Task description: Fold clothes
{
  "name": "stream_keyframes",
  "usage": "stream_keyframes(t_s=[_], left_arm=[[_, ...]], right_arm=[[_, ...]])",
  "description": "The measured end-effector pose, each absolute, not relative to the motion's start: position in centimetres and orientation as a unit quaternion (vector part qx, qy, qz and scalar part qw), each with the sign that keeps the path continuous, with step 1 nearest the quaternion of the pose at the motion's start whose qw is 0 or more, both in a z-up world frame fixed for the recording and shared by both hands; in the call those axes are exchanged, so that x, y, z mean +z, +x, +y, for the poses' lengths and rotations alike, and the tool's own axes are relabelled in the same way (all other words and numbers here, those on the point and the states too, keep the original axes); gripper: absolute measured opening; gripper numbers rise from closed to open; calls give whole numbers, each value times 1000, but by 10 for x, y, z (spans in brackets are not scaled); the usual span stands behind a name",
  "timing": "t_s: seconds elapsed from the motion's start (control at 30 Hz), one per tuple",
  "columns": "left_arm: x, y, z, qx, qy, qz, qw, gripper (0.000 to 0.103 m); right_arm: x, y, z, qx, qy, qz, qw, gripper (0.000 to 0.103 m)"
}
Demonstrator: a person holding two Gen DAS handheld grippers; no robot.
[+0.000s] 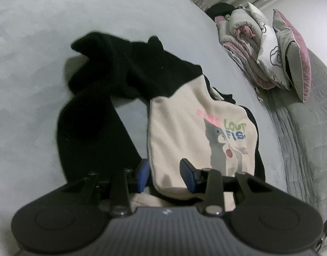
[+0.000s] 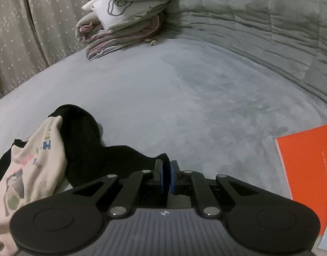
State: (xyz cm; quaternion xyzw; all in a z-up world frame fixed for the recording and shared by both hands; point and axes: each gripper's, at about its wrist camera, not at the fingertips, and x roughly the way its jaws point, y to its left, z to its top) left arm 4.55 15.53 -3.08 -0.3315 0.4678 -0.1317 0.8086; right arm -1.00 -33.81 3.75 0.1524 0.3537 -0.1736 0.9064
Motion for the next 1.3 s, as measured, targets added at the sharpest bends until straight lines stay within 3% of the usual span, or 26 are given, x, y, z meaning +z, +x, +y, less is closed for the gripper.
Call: stream_keyframes(t_s=[0.07, 0.13, 0.17, 0.37, 0.57, 0.7, 0.93, 1.07, 1.1, 1.13, 1.3], left_arm=[[-32, 46, 152, -142, -337, 471, 803, 34], [-30, 45, 151, -158, -340, 472, 798, 37], [-29, 44, 151, -167, -342, 470, 797, 38], [-15, 33, 147, -227, -309, 453, 805, 60], [-7, 18, 136, -257, -234, 454, 820, 65], [-8, 12, 132, -266, -213, 462, 819, 58], [-8, 10, 128, -283, -218, 468, 808, 19], [-4, 12, 134, -288, -261, 442, 809, 14], [-2, 12, 136, -288, -269, 432, 812, 13], [0, 12, 138, -287, -276, 422, 815, 13], [4, 16, 148, -257, -314, 385, 829, 12]], right_arm=[[39, -10, -332, -161, 153, 351, 910, 17], [41, -11, -325, -143, 154, 346, 914, 34], [42, -11, -322, -135, 155, 343, 916, 36], [34, 3, -295, -58, 197, 365, 908, 37], [22, 15, -262, 12, 225, 403, 887, 37], [18, 20, -245, 23, 210, 415, 885, 37], [4, 39, -233, 55, 246, 444, 860, 41], [-4, 52, -225, 56, 256, 449, 854, 42], [-4, 54, -224, 56, 258, 446, 855, 35], [-3, 55, -223, 58, 261, 440, 857, 13], [8, 63, -218, 63, 285, 389, 874, 11]])
